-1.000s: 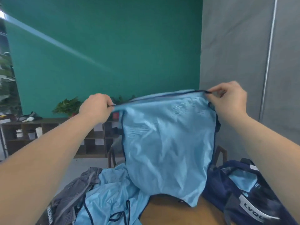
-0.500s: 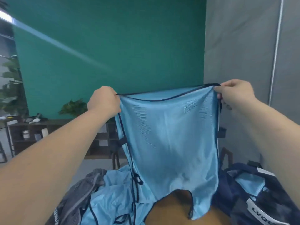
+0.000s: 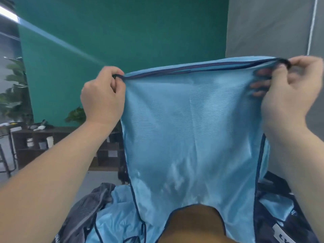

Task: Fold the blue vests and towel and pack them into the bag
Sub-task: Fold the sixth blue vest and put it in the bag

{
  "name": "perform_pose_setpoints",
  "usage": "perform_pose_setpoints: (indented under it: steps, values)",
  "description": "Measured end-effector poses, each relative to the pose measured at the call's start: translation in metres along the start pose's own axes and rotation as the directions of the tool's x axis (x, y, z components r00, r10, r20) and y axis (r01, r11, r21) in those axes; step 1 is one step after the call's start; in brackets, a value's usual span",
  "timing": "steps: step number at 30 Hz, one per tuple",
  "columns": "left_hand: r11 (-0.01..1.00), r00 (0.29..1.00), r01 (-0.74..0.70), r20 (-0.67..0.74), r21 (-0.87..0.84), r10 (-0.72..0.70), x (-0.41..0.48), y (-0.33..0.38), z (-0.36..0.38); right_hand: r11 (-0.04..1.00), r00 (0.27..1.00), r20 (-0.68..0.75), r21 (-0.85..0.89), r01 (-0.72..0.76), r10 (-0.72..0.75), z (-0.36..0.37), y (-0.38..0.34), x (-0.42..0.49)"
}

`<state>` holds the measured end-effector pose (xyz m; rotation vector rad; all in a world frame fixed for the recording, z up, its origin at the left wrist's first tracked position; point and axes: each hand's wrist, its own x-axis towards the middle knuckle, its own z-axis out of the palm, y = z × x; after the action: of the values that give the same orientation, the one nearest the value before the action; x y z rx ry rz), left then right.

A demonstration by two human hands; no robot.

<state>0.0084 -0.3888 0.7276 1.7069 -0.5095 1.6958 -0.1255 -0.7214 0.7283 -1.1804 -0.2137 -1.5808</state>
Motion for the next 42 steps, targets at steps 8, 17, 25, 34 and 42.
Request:
perform_pose_setpoints:
  steps: [8, 17, 25, 34, 42]
  values:
    - [0.760, 0.529, -0.158, 0.703, 0.631, -0.474, -0.081, -0.069, 0.072, 0.522, 0.542, 0.146, -0.557, -0.647, 0.828, -0.021, 0.167, -0.044]
    - [0.726, 0.732, 0.659, 0.391, -0.195, -0.558, -0.025, -0.046, 0.109, 0.874, 0.905, 0.091, -0.316, -0.369, 0.415, 0.012, 0.163, -0.001]
    - [0.777, 0.836, 0.542, 0.293, -0.319, -0.464, -0.084, -0.035, 0.090, 0.889, 0.921, 0.046, -0.282, -0.360, 0.388, -0.017, 0.166, -0.042]
    - [0.620, 0.459, 0.777, 0.573, 0.112, -0.679, -0.388, -0.076, 0.013, 0.521, 0.731, 0.031, -0.723, -0.454, 0.681, -0.165, 0.221, -0.273]
    - [0.764, 0.441, 0.571, 0.673, 0.301, -0.594, -0.451, -0.075, -0.029, 0.279, 0.693, 0.243, -0.958, 0.062, 0.679, -0.210, 0.229, -0.348]
